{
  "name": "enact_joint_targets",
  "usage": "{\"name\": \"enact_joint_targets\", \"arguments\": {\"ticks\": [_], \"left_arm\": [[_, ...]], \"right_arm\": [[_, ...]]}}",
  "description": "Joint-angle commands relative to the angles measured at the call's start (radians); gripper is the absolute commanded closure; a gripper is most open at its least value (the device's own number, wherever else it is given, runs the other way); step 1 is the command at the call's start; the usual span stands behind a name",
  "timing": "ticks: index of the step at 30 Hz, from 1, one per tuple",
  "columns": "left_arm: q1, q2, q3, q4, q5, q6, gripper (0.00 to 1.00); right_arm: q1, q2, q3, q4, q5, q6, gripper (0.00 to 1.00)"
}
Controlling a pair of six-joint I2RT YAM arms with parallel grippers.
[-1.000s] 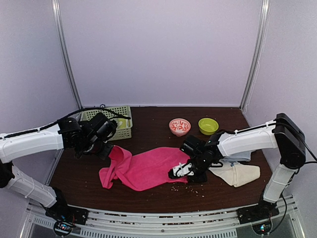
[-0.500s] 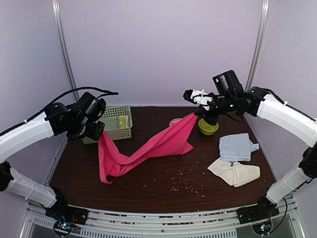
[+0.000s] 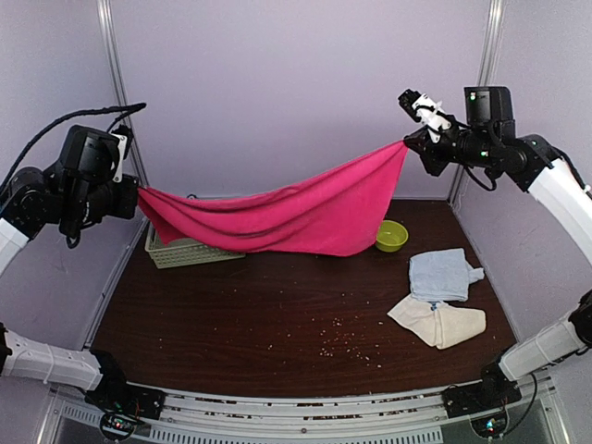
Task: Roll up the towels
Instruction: Flatten out the towel at the center of the board.
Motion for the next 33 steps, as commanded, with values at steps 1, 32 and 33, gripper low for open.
{"name": "enact_joint_targets", "arguments": {"ticks": [1,32,33], "left_arm": [[0.006,0.009,0.04,-0.041,-0.055,0.026,1.0],[0.006,-0.088,-0.007,-0.057,0.136,0.012,1.0],[0.005,-0.108,-0.015,-0.049,0.181,0.017,1.0]], "right_arm": [[-0.049,-0.029,0.025,0.045,0.017,0.053,1.0],[-0.104,-0.21,-0.175,-0.048,-0.229,0.078,1.0],[-0.104,-0.247,-0.197,-0.058,-0.254,0.078,1.0]]}}
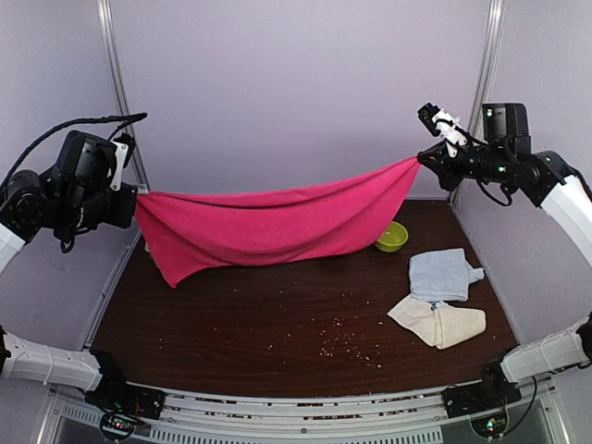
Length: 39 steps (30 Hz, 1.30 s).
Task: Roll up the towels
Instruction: Flatten out the towel at the center of the board.
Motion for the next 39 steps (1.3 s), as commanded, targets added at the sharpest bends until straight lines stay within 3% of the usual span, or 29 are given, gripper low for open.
{"name": "enact_joint_targets", "arguments": {"ticks": [1,4,8,12,16,19,24,27,31,36,39], "left_arm": [[0.006,-0.102,-0.016,0.02,0.184,-0.005,1.0],[0.005,-0.148,-0.028,0.027,0.323,0.012,1.0],[0.005,-0.194,-0.019,0.027,0.394,-0.008,1.0],[0.004,-0.193,-0.006,0.023,0.368,-0.004,1.0],[0.006,-0.098,-0.089,0.039,0.284,-0.004,1.0],[0.048,0.007,-0.215,0.113,0.235,-0.017,1.0],[0.203,0.258,-0.36,0.317,0.296,0.021,1.0],[0.25,0.364,-0.355,0.419,0.28,0.039,1.0],[0.273,0.461,-0.26,0.462,0.286,0.083,1.0],[0.274,0.358,-0.237,0.422,0.338,0.091,1.0],[0.274,0.235,-0.259,0.421,0.451,0.135,1.0]], "right_arm": [[-0.007,-0.179,-0.085,-0.06,-0.152,-0.007,1.0],[-0.009,-0.267,-0.124,-0.109,-0.237,-0.044,1.0],[-0.022,-0.296,-0.137,-0.189,-0.385,-0.081,1.0],[-0.023,-0.273,-0.14,-0.184,-0.405,-0.087,1.0],[-0.023,-0.208,-0.173,-0.128,-0.314,-0.077,1.0],[-0.024,-0.105,-0.251,-0.063,-0.208,-0.043,1.0],[-0.025,0.164,-0.34,0.061,-0.145,-0.013,1.0],[-0.025,0.37,-0.284,0.089,-0.131,-0.007,1.0],[-0.03,0.514,-0.146,0.099,-0.132,0.035,1.0],[-0.034,0.404,-0.111,0.06,-0.189,0.034,1.0],[-0.035,0.285,-0.129,0.038,-0.21,0.043,1.0]]}}
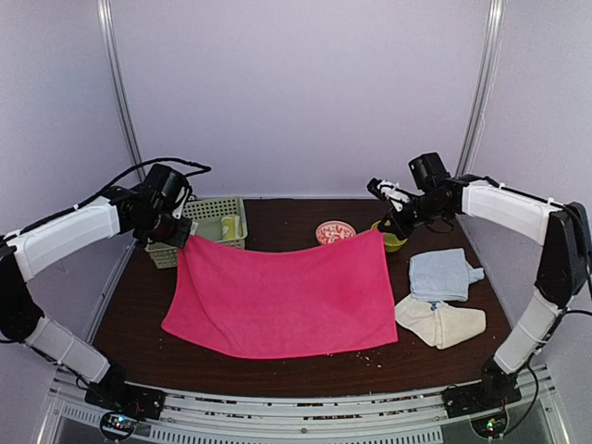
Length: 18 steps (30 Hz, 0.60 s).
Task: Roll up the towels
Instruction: Flatten out the towel at the center of the board.
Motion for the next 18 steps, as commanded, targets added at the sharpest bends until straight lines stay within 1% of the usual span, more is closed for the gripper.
{"name": "enact_joint_targets", "arguments": {"ticks": [1,7,11,14,18], "left_arm": [[0.007,-0.192,-0.003,0.022,0.134,0.065,1.0],[0.007,-0.423,0.005,-0.033,0.164,0.121,1.0],[0.006,-0.524,0.032,-0.088,0.223,0.116,1.0],[0.008,-0.598,0.038,-0.096,0.302,0.117,1.0],[0.008,-0.677,0.087,-0.118,0.411,0.154,1.0]], "right_arm": [[-0.008,-0.193,0.001,-0.028,-0.048,0.021,1.0],[-0.016,-0.471,-0.052,-0.036,-0.025,0.012,1.0],[-0.018,-0.637,-0.1,-0.072,-0.117,-0.027,1.0],[-0.017,-0.753,-0.145,-0.108,-0.186,-0.05,1.0],[-0.017,-0.864,-0.143,-0.208,-0.276,-0.124,1.0]]}}
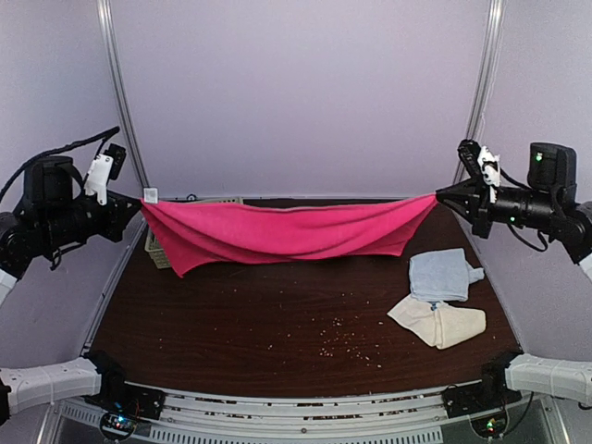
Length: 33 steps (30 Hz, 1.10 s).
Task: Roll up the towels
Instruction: Flatten out the towel at the center of the board.
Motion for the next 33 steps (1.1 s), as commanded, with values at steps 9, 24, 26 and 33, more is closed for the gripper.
{"name": "enact_joint_targets", "arguments": {"ticks": [9,24,26,33], "left_arm": [[0.007,-0.109,0.118,-0.043,0.243,0.057,1.0],[0.045,0.674,-0.117,0.06,-0.209,-0.153,1.0],[0.062,0.753,-0.095,0.08,-0.245,-0.159,1.0],[0.087,0.797,-0.101,0.145,-0.284,-0.18,1.0]], "right_arm": [[-0.063,-0.058,0.091,-0.241,-0.348,-0.11,1.0],[-0.061,0.744,-0.05,0.099,0.11,-0.007,1.0],[-0.063,0.838,0.0,0.117,0.134,0.014,1.0],[-0.063,0.9,0.031,0.189,0.19,0.058,1.0]]}}
